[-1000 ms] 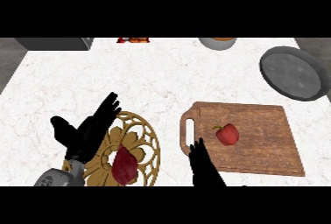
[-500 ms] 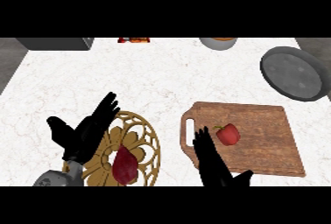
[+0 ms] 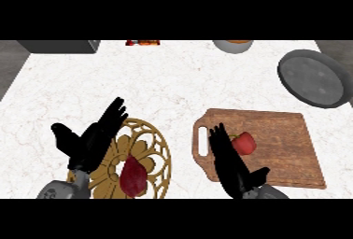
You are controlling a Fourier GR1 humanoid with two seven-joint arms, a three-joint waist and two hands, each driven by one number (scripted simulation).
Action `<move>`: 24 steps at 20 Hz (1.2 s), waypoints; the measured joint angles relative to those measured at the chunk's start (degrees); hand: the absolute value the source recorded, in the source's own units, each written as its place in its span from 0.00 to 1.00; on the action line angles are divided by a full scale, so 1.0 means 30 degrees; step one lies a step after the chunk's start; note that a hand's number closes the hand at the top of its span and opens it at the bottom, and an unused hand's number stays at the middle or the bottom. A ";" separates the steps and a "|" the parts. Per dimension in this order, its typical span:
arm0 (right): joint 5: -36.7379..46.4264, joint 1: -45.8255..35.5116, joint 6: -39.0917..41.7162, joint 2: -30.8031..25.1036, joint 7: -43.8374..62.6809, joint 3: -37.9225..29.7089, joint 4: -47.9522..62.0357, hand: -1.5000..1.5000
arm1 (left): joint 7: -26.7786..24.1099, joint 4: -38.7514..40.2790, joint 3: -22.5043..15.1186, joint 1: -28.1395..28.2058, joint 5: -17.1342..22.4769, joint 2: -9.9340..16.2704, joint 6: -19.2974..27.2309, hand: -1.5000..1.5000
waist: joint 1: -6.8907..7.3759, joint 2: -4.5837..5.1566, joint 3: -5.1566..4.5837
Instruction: Pick the bell pepper from the cutting board and place it in the pan
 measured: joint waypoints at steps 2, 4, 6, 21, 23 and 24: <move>0.0183 -0.0278 -0.0347 0.0160 -0.0523 -0.0550 0.0423 1.00 | -0.0010 0.0009 0.0024 0.0124 -0.0160 -0.0211 -0.0083 0.50 | 0.0002 0.0008 0.0005; 0.0359 -0.0326 -0.0989 0.0073 -0.1054 -0.1023 0.0619 1.00 | 0.0089 0.0129 0.0388 0.0061 -0.0084 -0.0117 -0.0466 0.50 | -0.0002 0.0001 -0.0001; 0.0620 -0.0381 -0.1685 -0.0015 -0.1643 -0.1193 0.0858 1.00 | 0.0164 -0.0097 0.0377 0.0219 -0.0271 -0.0232 -0.0508 0.50 | 0.0004 0.0003 0.0001; -0.4781 0.1924 -0.6840 0.0829 -0.4006 -0.6540 0.0609 1.00 | 0.0191 -0.0365 0.1289 0.0764 -0.0499 -0.0386 -0.0663 0.50 | -0.0954 -0.0063 -0.0011; -0.7199 0.2862 -0.7520 0.1031 -0.4463 -0.8194 -0.0136 1.00 | 0.0115 -0.0377 0.1379 0.0952 -0.0472 -0.0377 -0.0633 0.50 | -0.1182 -0.0121 -0.0024; -0.8415 0.3350 -0.7870 0.1028 -0.4762 -0.9012 -0.0530 1.00 | 0.0116 -0.0450 0.1334 0.1078 -0.0505 -0.0400 -0.0592 0.50 | -0.1247 -0.0137 -0.0009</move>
